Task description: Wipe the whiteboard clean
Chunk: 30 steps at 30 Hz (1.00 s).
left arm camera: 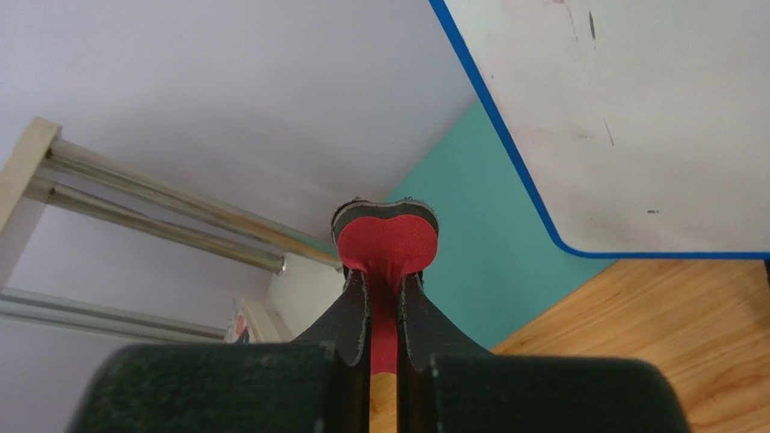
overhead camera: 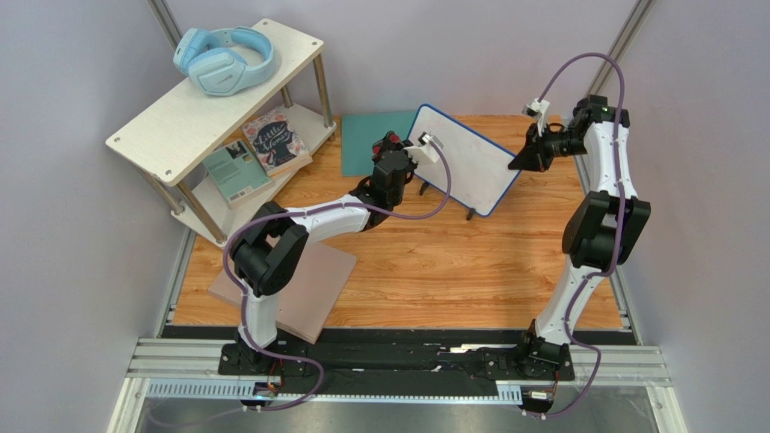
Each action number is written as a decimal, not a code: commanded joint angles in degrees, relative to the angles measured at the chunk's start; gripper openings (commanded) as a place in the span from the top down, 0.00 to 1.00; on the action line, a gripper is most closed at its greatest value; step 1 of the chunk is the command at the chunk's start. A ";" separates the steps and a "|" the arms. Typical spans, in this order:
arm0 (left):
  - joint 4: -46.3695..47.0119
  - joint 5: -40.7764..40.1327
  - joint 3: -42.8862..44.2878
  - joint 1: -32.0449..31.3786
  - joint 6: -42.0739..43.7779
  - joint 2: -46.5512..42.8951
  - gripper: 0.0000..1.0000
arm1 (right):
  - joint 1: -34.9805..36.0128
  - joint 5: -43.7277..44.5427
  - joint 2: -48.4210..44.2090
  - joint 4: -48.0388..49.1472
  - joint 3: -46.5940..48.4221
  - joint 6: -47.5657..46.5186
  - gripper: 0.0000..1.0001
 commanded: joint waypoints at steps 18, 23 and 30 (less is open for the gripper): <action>1.20 -8.17 -0.64 0.81 -6.05 2.51 1.00 | 4.66 20.44 8.06 -17.85 1.96 -4.46 0.67; -0.99 -8.00 -0.99 2.83 -12.27 0.23 1.00 | 4.84 20.80 8.85 -17.85 3.19 -4.37 0.61; -6.97 -3.86 -0.99 5.11 -18.10 -2.24 1.00 | 4.92 20.45 11.05 -17.85 6.70 -4.72 0.52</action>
